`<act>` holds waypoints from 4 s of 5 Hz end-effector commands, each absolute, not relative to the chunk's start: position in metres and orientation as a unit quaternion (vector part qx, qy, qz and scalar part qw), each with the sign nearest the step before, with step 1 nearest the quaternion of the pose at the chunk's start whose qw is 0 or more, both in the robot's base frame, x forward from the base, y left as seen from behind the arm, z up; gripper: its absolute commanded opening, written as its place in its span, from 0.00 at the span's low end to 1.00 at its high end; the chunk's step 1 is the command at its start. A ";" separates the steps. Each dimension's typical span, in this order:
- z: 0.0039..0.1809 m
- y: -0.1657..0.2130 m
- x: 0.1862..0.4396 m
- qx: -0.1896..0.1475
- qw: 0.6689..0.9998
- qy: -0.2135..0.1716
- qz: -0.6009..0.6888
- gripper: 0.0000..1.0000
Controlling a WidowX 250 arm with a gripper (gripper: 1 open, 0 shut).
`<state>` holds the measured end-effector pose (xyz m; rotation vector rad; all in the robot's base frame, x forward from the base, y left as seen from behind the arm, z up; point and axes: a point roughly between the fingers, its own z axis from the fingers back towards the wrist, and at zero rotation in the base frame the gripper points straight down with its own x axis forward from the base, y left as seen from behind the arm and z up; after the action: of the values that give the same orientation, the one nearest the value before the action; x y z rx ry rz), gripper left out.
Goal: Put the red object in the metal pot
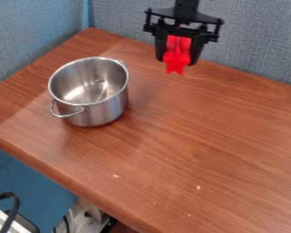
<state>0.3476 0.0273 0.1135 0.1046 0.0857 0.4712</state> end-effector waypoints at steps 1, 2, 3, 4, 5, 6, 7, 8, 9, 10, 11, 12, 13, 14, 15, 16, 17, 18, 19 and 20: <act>0.147 0.030 0.342 0.034 0.969 -0.006 0.244 0.00; 0.152 0.033 0.326 0.028 0.968 -0.027 0.250 0.00; 0.157 0.043 0.305 0.032 0.964 -0.044 0.262 0.00; 0.157 0.046 0.296 0.034 0.957 -0.050 0.284 0.00; 0.155 0.060 0.287 0.045 0.952 -0.050 0.297 0.00; 0.153 0.078 0.274 0.055 0.948 -0.046 0.311 0.00; 0.146 0.095 0.263 0.062 0.945 -0.032 0.319 0.00; 0.137 0.103 0.253 0.073 0.945 -0.018 0.318 0.00; 0.125 0.108 0.254 0.079 0.943 -0.002 0.322 0.00; 0.116 0.110 0.255 0.081 0.943 0.011 0.324 1.00; 0.110 0.110 0.257 0.079 0.943 0.013 0.324 1.00; 0.104 0.110 0.259 0.078 0.942 0.015 0.325 1.00; 0.099 0.111 0.261 0.078 0.942 0.017 0.326 1.00; 0.094 0.112 0.263 0.078 0.941 0.019 0.328 1.00; 0.091 0.113 0.265 0.076 0.941 0.021 0.330 1.00; 0.088 0.114 0.266 0.073 0.940 0.023 0.331 0.00; 0.088 0.114 0.266 0.075 0.940 0.025 0.331 1.00; 0.088 0.114 0.266 0.077 0.940 0.026 0.331 1.00; 0.087 0.114 0.267 0.073 0.940 0.027 0.331 0.00; 0.086 0.114 0.267 0.074 0.940 0.028 0.331 1.00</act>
<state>0.2613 0.1082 0.0777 0.1446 0.0939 0.6671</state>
